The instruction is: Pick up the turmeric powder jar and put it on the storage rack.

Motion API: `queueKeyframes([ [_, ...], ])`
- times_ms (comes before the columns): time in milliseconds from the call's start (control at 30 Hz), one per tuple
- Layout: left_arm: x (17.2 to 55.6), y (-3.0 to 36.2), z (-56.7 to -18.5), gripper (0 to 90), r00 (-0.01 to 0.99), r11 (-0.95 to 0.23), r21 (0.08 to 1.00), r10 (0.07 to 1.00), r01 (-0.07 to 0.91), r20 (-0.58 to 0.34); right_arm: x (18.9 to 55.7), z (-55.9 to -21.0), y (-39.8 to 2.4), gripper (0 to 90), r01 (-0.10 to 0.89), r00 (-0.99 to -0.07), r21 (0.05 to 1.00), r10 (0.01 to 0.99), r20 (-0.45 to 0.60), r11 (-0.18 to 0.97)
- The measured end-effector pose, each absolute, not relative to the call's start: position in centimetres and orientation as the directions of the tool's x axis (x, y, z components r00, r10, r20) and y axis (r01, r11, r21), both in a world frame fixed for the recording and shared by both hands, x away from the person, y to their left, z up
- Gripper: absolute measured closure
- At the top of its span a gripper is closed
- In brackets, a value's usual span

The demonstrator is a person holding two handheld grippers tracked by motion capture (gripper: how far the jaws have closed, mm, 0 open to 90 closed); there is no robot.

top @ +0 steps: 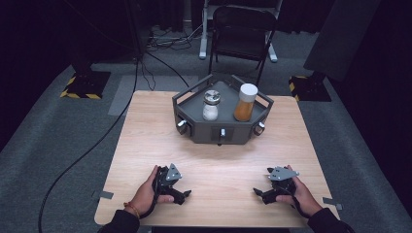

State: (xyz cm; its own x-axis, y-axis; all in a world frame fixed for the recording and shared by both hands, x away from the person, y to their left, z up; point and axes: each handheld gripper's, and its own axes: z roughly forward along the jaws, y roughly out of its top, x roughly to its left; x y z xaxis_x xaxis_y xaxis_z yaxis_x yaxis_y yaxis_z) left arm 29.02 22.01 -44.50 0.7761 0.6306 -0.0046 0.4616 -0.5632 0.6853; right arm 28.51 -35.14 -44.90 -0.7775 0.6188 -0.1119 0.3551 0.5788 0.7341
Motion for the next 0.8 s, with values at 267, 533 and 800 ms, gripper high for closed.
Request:
queueKeyframes([
  [267,29.0,22.0,-44.5,0.0,0.777,-0.563,0.685,0.630,0.462,-0.005,29.9,-44.6,-36.4,0.3,0.434,-0.779,0.713,0.627,-0.011,0.551],
  [533,29.0,22.0,-44.5,0.0,0.776,-0.563,0.685,0.630,0.462,-0.005,29.9,-44.6,-36.6,0.3,0.434,-0.778,0.713,0.628,-0.011,0.551],
  [800,29.1,22.0,-44.5,0.0,0.777,-0.564,0.685,0.629,0.461,-0.005,29.8,-44.6,-36.5,0.1,0.440,-0.773,0.712,0.634,-0.009,0.547],
])
